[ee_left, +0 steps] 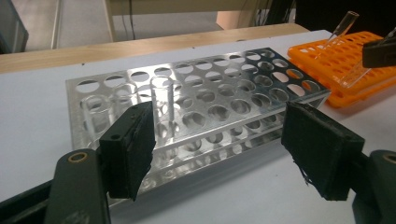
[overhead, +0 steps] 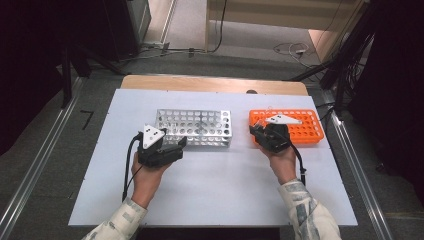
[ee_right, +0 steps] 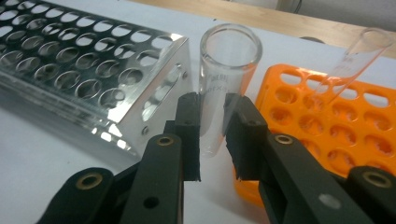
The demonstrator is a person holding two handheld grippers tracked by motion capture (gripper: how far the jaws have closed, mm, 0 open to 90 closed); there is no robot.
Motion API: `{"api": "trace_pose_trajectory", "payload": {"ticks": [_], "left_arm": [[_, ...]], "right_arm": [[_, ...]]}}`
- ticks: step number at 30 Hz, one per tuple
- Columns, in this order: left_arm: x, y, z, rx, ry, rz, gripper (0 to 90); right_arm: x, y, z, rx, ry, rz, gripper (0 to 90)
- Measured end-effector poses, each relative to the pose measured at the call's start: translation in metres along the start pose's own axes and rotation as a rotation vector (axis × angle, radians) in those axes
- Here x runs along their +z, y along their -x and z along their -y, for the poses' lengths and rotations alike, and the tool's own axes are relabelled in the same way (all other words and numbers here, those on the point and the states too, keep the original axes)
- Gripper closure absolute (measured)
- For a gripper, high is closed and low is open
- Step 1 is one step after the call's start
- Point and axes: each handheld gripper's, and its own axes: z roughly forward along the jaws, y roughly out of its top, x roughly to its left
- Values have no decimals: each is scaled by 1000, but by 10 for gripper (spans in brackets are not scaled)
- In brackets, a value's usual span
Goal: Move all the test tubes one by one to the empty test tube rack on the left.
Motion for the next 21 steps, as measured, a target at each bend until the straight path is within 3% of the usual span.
{"api": "trace_pose_trajectory", "payload": {"ticks": [11, 21], "left_arm": [[15, 19, -5, 38, -8, 63, 259], [19, 37, -5, 80, -12, 130, 265]], "right_arm": [[-2, -27, 14, -61, -40, -48, 732], [3, -65, 22, -135, -75, -129, 732]]}}
